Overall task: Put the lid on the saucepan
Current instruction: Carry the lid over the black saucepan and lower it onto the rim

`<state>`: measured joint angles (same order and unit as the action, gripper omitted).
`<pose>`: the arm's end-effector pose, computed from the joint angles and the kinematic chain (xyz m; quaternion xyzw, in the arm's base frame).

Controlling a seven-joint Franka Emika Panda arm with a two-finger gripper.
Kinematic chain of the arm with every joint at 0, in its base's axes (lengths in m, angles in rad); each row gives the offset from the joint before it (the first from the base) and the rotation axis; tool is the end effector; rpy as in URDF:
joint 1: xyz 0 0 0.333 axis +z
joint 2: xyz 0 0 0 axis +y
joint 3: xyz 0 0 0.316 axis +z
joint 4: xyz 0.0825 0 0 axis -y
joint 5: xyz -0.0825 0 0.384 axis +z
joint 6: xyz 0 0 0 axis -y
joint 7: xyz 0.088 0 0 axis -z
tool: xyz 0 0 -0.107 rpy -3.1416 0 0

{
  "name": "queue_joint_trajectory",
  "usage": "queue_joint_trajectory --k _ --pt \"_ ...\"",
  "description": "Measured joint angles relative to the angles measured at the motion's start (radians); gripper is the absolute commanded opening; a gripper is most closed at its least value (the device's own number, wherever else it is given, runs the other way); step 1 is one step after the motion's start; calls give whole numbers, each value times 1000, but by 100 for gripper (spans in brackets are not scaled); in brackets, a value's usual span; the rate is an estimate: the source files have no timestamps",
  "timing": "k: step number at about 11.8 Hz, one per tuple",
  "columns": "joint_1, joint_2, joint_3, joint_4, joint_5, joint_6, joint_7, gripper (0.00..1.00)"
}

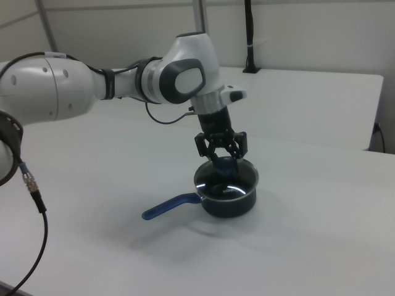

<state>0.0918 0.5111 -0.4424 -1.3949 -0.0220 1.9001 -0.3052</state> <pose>0.6747 -0.1865 0.4398 0.9931 0.0078 -0.0177 0.1157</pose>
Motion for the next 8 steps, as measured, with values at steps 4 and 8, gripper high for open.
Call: queue_joint_trajectory --k 4,8 --pt "38 59 -2 69 0 0 15 34" --pt "41 95 -4 79 -5 6 15 44"
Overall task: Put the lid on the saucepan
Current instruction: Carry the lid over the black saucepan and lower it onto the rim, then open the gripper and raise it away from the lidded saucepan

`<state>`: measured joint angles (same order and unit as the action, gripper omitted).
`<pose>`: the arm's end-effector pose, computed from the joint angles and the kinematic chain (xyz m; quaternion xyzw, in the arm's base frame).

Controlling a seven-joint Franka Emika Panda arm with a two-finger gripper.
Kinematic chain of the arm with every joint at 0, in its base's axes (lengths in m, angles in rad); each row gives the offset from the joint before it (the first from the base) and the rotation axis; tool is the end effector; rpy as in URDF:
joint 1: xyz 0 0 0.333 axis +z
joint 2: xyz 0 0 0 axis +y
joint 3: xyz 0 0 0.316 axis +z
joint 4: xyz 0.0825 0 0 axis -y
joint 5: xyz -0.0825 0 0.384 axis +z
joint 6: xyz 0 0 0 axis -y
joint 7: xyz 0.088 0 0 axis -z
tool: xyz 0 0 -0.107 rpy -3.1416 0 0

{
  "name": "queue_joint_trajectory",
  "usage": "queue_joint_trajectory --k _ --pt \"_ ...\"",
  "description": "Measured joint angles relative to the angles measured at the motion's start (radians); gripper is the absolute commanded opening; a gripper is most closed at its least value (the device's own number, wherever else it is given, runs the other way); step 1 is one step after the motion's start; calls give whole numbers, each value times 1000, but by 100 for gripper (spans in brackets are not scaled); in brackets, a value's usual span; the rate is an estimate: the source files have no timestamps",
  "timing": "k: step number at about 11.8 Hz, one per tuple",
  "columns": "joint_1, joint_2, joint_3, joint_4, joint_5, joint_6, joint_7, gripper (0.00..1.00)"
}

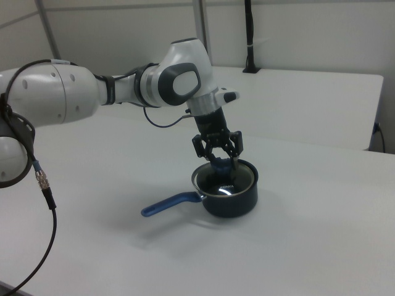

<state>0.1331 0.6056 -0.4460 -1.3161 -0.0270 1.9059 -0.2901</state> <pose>0.7034 -0.1539 0.4150 0.9901 0.0302 -0.0213 0.1356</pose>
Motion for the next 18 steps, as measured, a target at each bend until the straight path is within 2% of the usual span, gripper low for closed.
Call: queue_joint_trajectory --k 1,2,5,6,7,8,13,15,18 --pt "0 5 -1 4 -1 0 0 55" --pt "0 7 -2 6 -1 0 0 61" --pt "-1 12 -4 7 -1 38 54 54" --pt "-2 14 -5 7 -1 48 74 60" --pt "-2 14 -6 7 -1 50 87 75" --pt "-2 14 -6 7 -1 50 94 100" --pt "-2 -13 -11 25 -1 54 104 100" --pt "4 -120 -2 2 1 20 104 100" --pt "14 -340 64 -133 1 -135 135 100"
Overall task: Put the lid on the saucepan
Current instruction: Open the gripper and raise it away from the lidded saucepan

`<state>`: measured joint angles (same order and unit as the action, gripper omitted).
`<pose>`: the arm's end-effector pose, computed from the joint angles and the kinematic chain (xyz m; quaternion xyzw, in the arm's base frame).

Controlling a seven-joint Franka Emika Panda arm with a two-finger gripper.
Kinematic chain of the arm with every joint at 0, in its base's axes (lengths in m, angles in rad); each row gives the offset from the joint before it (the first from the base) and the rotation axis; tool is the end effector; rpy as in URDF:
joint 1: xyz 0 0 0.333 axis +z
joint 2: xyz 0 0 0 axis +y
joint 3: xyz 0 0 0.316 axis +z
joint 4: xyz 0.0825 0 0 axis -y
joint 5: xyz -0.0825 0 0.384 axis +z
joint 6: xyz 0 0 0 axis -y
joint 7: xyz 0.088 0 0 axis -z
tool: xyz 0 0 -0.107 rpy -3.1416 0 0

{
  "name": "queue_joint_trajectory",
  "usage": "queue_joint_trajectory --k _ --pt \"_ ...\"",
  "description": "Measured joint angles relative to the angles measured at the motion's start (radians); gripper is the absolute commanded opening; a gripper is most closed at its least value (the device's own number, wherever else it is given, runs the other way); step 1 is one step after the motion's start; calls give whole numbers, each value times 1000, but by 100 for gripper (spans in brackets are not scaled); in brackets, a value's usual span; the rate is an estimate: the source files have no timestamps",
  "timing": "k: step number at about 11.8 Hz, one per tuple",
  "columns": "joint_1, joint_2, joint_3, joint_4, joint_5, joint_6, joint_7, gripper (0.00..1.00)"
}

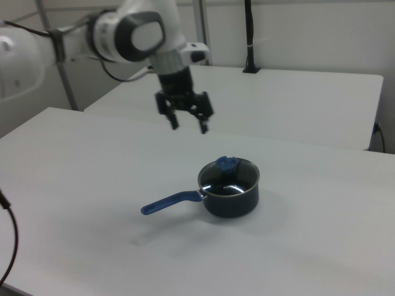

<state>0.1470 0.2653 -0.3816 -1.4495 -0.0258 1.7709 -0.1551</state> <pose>0.6327 -0.1234 0.5520 0.9970 -0.0297 0.0248 0.0674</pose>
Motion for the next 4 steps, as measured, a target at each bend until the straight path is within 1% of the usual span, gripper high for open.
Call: queue_joint_trajectory --k 1,2,4 --pt "-1 -61 28 -29 0 -56 51 100" --pt "-14 -110 70 -46 0 -96 94 100" --pt "-54 -160 148 -59 0 -138 123 100"
